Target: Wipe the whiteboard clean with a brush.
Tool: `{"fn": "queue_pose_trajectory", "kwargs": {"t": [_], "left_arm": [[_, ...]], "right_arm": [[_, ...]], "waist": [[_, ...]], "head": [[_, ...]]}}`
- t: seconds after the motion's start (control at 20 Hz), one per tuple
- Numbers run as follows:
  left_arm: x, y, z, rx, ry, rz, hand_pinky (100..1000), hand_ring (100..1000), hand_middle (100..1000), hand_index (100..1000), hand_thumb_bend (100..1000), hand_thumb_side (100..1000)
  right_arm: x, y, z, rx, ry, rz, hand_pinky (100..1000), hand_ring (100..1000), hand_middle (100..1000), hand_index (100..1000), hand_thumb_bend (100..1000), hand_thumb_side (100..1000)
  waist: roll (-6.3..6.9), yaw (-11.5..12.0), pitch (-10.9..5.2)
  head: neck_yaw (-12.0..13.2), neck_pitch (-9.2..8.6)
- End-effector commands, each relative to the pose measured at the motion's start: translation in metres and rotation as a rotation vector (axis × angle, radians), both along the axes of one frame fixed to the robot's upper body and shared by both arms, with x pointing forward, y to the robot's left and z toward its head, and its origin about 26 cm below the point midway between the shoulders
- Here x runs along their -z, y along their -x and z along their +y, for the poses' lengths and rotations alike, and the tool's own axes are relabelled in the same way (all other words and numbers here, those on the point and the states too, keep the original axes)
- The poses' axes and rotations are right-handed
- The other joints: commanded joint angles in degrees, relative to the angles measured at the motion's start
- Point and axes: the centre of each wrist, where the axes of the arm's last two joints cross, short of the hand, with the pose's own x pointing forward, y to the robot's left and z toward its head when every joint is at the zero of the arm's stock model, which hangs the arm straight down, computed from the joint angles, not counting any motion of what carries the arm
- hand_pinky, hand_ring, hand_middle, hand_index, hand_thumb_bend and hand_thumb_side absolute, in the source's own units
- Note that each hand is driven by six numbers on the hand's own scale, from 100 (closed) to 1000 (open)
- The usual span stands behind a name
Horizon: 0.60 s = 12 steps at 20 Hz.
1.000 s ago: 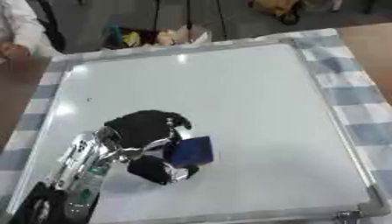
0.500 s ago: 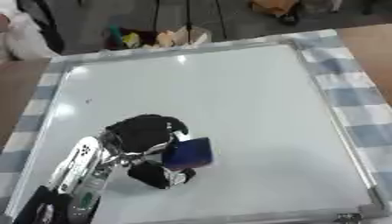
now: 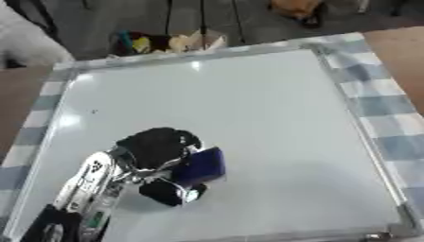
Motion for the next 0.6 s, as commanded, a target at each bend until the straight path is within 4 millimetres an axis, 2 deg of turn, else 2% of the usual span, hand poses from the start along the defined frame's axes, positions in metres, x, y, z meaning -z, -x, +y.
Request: {"fn": "queue_pose_trajectory", "kwargs": {"t": [0.05, 0.4, 0.6], "left_arm": [[-0.006, -0.001, 0.001, -0.007, 0.007, -0.032, 856, 926, 819, 471, 216, 850], [-0.017, 0.004, -0.002, 0.044, 0.03, -0.042, 854, 921, 814, 465, 198, 867], [-0.026, 0.006, -0.001, 0.064, 0.003, -0.045, 869, 932, 833, 474, 233, 853]], "right_arm": [[-0.007, 0.0, 0.001, -0.005, 0.023, -0.021, 809, 828, 632, 904, 100, 927], [-0.005, 0.001, 0.002, -0.003, 0.028, -0.016, 810, 830, 632, 905, 100, 928], [-0.004, 0.002, 0.001, -0.002, 0.031, -0.012, 811, 830, 631, 905, 100, 929]], "waist": [[-0.3, 0.0, -0.64], [-0.16, 0.2, -0.8], [0.02, 0.3, -1.12]], "head": [[0.3, -0.68], [0.3, -0.37], [0.3, -0.27]]}}
